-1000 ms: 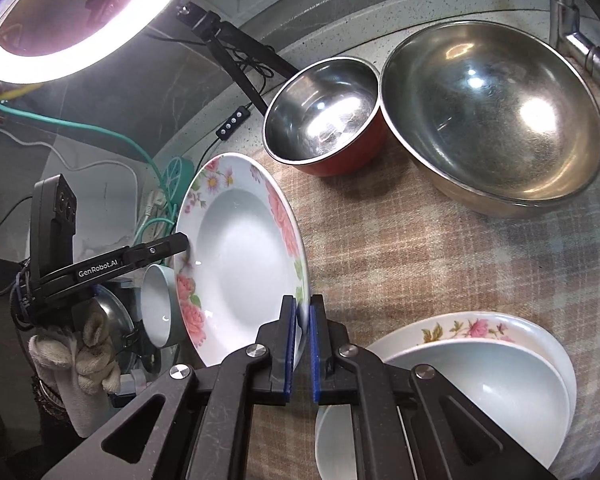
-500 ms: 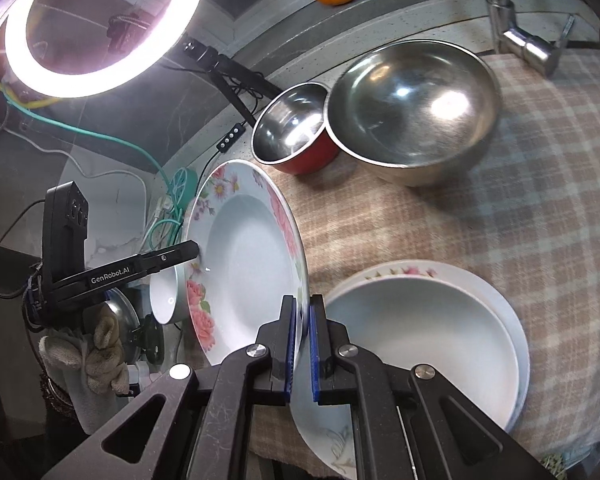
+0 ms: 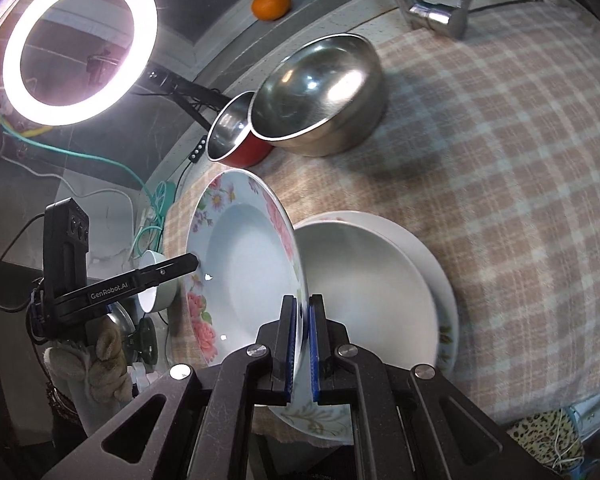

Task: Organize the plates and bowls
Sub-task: 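Carry the pink-rose plate with both tools and lower it onto the plate stack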

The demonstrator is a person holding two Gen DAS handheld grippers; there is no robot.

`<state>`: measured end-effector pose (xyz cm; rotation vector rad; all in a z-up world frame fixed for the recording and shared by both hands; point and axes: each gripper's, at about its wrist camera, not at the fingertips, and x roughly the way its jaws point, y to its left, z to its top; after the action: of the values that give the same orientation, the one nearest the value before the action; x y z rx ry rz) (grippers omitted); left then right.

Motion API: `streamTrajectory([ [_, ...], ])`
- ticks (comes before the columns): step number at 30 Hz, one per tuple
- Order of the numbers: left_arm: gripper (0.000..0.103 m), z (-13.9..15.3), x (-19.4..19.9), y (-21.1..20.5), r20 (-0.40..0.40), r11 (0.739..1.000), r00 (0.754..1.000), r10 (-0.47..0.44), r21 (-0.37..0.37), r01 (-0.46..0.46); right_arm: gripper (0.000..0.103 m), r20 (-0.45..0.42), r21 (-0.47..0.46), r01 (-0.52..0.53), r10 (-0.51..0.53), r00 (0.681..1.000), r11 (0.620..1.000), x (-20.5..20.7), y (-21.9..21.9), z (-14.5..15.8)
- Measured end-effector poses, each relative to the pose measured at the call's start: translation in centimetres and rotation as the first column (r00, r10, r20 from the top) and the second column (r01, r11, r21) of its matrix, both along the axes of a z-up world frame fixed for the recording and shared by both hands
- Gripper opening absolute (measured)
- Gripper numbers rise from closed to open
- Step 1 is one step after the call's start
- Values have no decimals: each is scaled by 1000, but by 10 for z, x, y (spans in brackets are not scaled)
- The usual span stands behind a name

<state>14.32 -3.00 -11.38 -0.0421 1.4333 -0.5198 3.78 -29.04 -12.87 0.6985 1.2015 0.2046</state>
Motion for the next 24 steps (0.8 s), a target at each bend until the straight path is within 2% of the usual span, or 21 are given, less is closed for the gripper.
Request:
streamTrajectory([
  [8,13,0,-14,-28,0,998,998,-67,14,67,6,-42,12,48,-47,998,999,-25,-21,-14],
  [24,13,-17,-26,-51,-30,991,992,-121,51,122,6,-91,3,65,-65,994,998,-48,-32,-33],
])
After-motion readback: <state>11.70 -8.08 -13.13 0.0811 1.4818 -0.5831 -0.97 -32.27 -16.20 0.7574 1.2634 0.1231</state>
